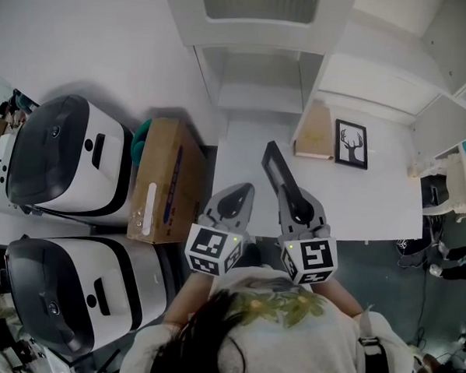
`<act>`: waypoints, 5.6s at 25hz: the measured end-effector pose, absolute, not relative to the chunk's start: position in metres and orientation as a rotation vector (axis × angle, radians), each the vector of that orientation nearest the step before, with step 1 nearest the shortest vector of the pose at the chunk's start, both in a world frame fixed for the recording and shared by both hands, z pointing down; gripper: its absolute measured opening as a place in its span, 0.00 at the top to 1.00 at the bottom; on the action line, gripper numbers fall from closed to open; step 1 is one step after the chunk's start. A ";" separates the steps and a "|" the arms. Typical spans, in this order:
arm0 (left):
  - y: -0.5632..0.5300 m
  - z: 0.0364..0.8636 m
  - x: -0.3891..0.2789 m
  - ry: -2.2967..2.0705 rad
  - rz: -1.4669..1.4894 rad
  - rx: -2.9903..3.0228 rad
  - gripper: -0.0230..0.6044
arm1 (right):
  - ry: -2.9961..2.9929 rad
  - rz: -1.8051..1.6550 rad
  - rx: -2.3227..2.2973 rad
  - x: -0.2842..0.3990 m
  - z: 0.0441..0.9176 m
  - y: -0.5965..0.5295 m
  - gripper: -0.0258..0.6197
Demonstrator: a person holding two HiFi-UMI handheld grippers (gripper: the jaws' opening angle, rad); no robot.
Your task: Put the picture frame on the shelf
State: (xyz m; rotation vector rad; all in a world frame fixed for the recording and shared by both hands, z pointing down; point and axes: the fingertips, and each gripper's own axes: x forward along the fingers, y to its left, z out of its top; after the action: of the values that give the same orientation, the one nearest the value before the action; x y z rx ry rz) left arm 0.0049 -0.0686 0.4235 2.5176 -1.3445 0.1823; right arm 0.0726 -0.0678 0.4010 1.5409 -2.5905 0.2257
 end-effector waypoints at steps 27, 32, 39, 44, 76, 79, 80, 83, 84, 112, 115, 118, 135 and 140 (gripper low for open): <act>-0.133 0.418 -0.009 -1.278 0.167 2.587 0.91 | -2.579 0.191 1.608 0.048 0.394 -0.130 0.90; -0.145 0.421 -0.011 -1.263 0.174 2.595 0.91 | -2.580 0.193 1.620 0.044 0.395 -0.142 0.90; -0.162 0.427 -0.015 -1.244 0.175 2.588 0.91 | -2.575 0.200 1.635 0.036 0.396 -0.160 0.90; -0.173 0.433 -0.016 -1.227 0.179 2.583 0.91 | -2.569 0.201 1.634 0.032 0.400 -0.174 0.90; -0.213 0.446 -0.040 -1.238 0.157 2.529 0.91 | -2.544 0.163 1.583 -0.002 0.408 -0.243 0.90; -0.215 0.447 -0.042 -1.236 0.160 2.525 0.91 | -2.539 0.164 1.583 -0.004 0.410 -0.249 0.90; -0.215 0.448 -0.043 -1.236 0.161 2.524 0.91 | -2.536 0.164 1.583 -0.005 0.411 -0.251 0.90; -0.217 0.449 -0.044 -1.236 0.162 2.522 0.91 | -2.527 0.167 1.581 -0.006 0.415 -0.255 0.90; -0.218 0.449 -0.045 -1.237 0.161 2.521 0.91 | -2.524 0.168 1.581 -0.006 0.416 -0.257 0.90; -0.222 0.455 -0.052 -1.253 0.166 2.498 0.91 | -2.470 0.168 1.564 -0.017 0.425 -0.285 0.90; -0.222 0.455 -0.052 -1.254 0.166 2.496 0.91 | -2.469 0.170 1.564 -0.018 0.425 -0.287 0.90; -0.223 0.455 -0.052 -1.255 0.164 2.495 0.91 | -2.467 0.172 1.563 -0.019 0.425 -0.289 0.90; -0.228 0.460 -0.058 -1.261 0.178 2.482 0.91 | -2.464 0.174 1.559 -0.027 0.427 -0.305 0.90; -0.229 0.462 -0.059 -1.260 0.179 2.480 0.91 | -2.468 0.175 1.558 -0.030 0.427 -0.309 0.90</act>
State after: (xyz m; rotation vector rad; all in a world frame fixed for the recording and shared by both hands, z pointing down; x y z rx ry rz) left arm -0.0587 -0.2291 0.4616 2.4797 -1.2600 0.1794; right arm -0.0297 -0.3092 0.4270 1.5583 -2.4678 0.1752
